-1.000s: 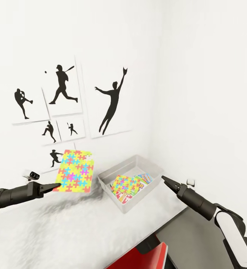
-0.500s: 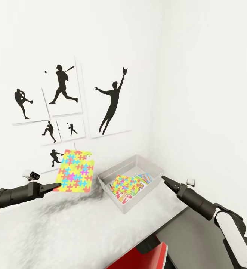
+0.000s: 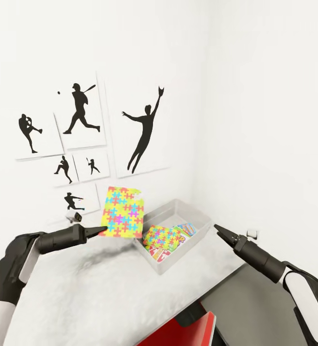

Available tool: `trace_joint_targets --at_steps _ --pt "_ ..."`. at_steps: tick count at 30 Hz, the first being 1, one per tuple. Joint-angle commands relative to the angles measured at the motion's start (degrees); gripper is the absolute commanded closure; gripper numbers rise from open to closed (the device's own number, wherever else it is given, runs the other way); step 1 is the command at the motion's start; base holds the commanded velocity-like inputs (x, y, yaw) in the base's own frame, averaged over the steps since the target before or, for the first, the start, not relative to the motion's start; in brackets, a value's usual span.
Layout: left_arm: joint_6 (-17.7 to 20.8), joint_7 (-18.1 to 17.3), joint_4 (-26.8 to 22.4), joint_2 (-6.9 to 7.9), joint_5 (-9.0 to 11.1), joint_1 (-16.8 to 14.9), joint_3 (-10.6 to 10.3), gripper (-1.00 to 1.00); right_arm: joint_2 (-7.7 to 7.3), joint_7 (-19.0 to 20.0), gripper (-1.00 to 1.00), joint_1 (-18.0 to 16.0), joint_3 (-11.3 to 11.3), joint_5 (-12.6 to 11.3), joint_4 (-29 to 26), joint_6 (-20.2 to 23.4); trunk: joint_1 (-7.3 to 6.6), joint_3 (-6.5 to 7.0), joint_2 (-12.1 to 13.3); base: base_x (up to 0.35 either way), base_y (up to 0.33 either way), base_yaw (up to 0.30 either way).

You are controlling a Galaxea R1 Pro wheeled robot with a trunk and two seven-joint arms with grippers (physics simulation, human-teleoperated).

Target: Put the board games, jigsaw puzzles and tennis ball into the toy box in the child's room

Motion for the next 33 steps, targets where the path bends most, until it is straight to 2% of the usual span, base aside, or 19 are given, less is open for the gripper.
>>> trace_joint_targets --at_steps 1,4,7,8,11,16,20,22,25,28,30,33 --pt "0.6 1.7 0.6 -0.94 0.0 -2.5 -0.6 1.00 -0.05 0.0 -1.00 -0.1 -0.2 -0.2 0.0 0.4 0.04 -0.14 -0.1 0.000 0.000 0.000" --pt "0.6 6.3 5.5 -2.96 -0.2 -8.4 -4.3 1.00 -0.20 0.1 -1.00 -0.1 -1.6 -0.1 0.0 0.7 0.04 -0.14 -0.1 0.000 0.000 0.000" --pt "0.6 11.4 13.8 -5.54 -0.3 -15.8 -7.1 1.00 -0.85 0.2 -1.00 0.0 -5.8 0.0 -0.1 1.3 0.04 -0.14 -0.1 0.000 0.000 0.000" --pt "0.6 12.5 15.3 -5.97 -0.3 -17.1 -7.3 1.00 -1.02 0.3 -1.00 0.0 -6.5 0.0 -0.1 1.5 0.04 -0.14 -0.1 0.000 0.000 0.000" --pt "0.5 19.9 23.0 -8.82 -0.2 -23.8 -8.0 1.00 -1.84 0.4 -1.00 0.1 -9.0 0.1 -0.1 2.2 0.04 -0.14 -0.1 0.000 0.000 0.000" --pt "0.3 33.9 29.4 -14.70 -0.2 -31.0 -8.2 1.00 -2.62 0.4 -1.00 0.1 -9.8 0.1 -0.1 2.5 0.04 -0.14 -0.1 0.000 0.000 0.000" --pt "0.3 46.4 31.1 -19.45 -0.3 -33.4 -8.2 1.00 -3.38 0.5 -1.00 0.1 -9.9 0.0 0.0 2.9 0.04 -0.14 -0.1 0.000 0.000 0.000" --pt "0.4 50.5 31.3 -20.90 -0.3 -33.7 -8.3 1.00 -3.50 0.5 -1.00 0.1 -9.9 0.0 -0.1 3.2 0.04 -0.14 -0.1 0.000 0.000 0.000" --pt "0.4 52.9 31.4 -21.59 -0.4 -33.8 -8.4 1.00 -3.55 1.3 -1.00 0.1 -10.0 0.0 -0.3 3.4 0.04 -0.14 -0.1 0.000 0.000 0.000" --pt "0.5 53.6 31.5 -21.87 -0.6 -33.9 -8.8 1.00 -3.57 3.4 -1.00 0.2 -10.5 0.0 -0.5 3.4 0.04 -0.15 -0.1 0.000 0.000 0.000" --pt "0.5 53.8 31.4 -21.91 -0.8 -33.9 -10.9 1.00 -3.57 5.3 -1.00 0.3 -11.3 0.0 -0.5 3.4 0.04 -0.25 -0.1 0.000 0.000 0.000" --pt "0.5 53.6 31.4 -21.86 -0.8 -33.9 -16.4 1.00 -3.61 7.0 -1.00 2.5 -12.8 0.0 -0.4 3.3 0.04 -0.48 -0.1 0.000 0.000 0.000"
